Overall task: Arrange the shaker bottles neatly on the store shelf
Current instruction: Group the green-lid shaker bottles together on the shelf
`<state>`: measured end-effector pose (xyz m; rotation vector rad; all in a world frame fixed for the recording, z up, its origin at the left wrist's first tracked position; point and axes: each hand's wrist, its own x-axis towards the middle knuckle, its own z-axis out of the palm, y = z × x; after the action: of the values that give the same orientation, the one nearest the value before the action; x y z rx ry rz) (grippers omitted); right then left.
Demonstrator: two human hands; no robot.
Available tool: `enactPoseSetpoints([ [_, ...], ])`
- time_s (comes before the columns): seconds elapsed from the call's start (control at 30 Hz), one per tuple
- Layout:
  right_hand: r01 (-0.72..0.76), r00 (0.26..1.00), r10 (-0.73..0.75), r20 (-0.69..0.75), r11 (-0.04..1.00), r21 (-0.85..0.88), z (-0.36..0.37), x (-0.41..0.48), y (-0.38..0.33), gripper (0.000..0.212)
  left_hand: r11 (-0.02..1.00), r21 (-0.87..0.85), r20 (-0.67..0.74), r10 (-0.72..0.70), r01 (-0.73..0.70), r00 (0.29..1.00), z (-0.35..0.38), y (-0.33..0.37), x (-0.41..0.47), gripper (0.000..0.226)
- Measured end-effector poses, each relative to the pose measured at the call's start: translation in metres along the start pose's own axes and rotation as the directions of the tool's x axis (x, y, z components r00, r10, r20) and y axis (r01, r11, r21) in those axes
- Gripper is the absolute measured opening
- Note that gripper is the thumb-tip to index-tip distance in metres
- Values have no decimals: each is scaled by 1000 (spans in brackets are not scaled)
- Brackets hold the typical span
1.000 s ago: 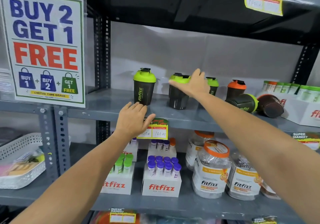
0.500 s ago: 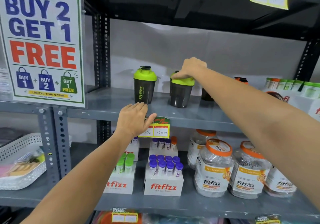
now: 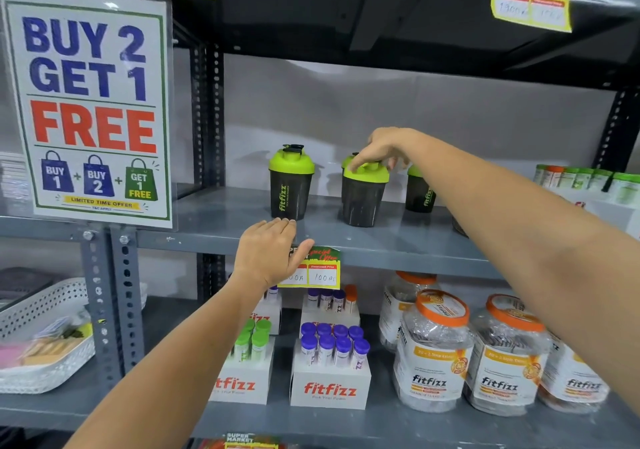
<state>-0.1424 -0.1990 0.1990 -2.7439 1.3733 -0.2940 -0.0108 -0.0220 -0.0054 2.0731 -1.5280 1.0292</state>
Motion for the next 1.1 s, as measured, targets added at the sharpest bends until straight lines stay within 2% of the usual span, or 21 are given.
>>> enactPoseSetpoints([
  [0.1,28,994,-30,-108,999,-16,1,-2,-4,81,1000,5,-19,6,-6,1000,-1,1,0,67],
  [0.2,15,988,-38,-149,988,-151,3,-4,-8,71,1000,10,-23,1,-1,1000,-2,1,0,67],
  [0.27,34,991,-55,-125,987,-159,3,-3,-7,61,1000,1,-11,-4,4,1000,-2,1,0,68],
  [0.33,68,991,-86,-101,983,-170,1,-1,-5,60,1000,1,3,-12,12,1000,-1,1,0,69],
  [0.63,159,987,-159,26,987,-15,-7,4,6,46,1000,6,-47,-3,3,999,-1,2,-1,65],
  [0.7,171,985,-171,29,985,18,-7,7,6,50,1000,4,-39,-1,1,999,0,2,-1,65],
  [0.77,189,981,-188,-42,982,16,-3,10,5,64,1000,4,-40,-4,4,999,1,2,0,66],
  [0.83,175,970,-182,-161,983,-57,3,13,3,74,1000,2,-53,-3,3,999,2,2,0,68],
  [0.9,102,961,-151,-232,972,-210,8,11,-1,75,1000,6,-64,7,-7,998,2,1,0,75],
  [0.97,58,963,-136,-233,947,-315,10,8,-6,71,1000,11,-68,15,-15,998,2,1,1,80],
  [1.1,78,974,-141,-178,943,-323,4,6,-10,62,1000,22,-75,16,-14,997,1,1,1,71],
])
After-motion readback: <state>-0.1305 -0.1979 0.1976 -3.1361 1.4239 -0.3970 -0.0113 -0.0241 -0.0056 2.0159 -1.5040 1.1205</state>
